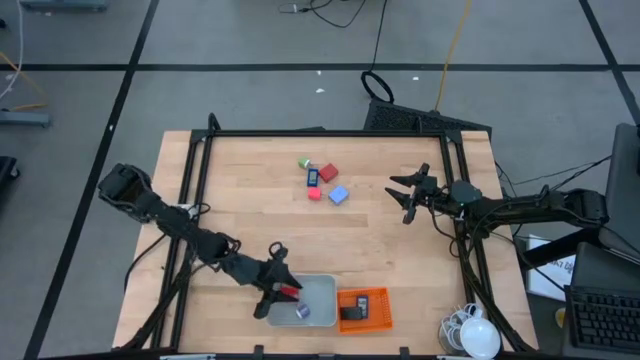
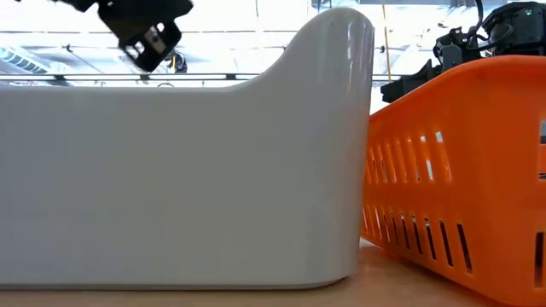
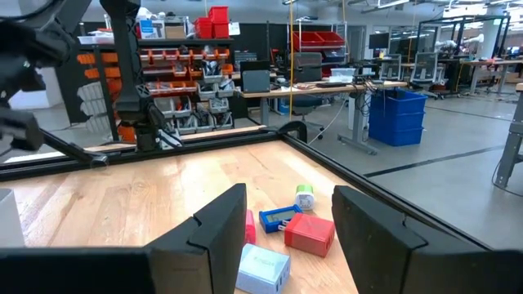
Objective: Pick & Place Office items
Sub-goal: Put the white green charger adapter into the gray bin
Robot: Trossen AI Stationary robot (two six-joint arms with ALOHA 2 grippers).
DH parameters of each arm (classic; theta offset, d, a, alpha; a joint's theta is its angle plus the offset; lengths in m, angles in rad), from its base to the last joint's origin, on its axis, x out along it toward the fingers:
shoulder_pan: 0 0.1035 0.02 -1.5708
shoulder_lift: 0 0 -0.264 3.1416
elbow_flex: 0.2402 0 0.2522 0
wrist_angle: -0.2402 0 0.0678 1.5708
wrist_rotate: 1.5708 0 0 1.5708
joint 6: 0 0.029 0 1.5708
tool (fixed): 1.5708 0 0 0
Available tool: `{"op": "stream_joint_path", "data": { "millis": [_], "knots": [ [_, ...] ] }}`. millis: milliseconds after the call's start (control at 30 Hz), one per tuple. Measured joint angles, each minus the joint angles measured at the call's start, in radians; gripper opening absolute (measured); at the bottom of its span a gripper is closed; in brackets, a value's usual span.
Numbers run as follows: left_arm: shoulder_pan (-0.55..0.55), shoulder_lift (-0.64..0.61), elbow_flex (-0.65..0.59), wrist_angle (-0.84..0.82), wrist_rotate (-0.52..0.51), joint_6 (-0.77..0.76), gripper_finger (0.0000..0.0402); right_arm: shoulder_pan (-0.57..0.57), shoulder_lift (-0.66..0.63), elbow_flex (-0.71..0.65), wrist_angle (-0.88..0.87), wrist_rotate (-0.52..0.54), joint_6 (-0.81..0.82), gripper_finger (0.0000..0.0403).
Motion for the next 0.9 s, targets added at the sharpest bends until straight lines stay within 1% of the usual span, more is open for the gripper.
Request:
{"op": "stream_joint_path", "data": {
  "millis": [367, 600, 900],
  "knots": [
    [0.100, -0.112, 0.000, 0.013, -0.001, 0.096, 0.0184, 0.000, 0.000, 0.000, 0.000, 0.000, 0.000, 0.0171],
    [0.185, -0.131, 0.000, 0.039, -0.010, 0.178, 0.0168, 0.000, 0.000, 0.000, 0.000, 0.000, 0.000, 0.0171],
    [0.284, -0.131, 0.000, 0.067, -0.111, 0.193, 0.0144, 0.000, 0.000, 0.000, 0.000, 0.000, 0.000, 0.0171]
  ]
}}
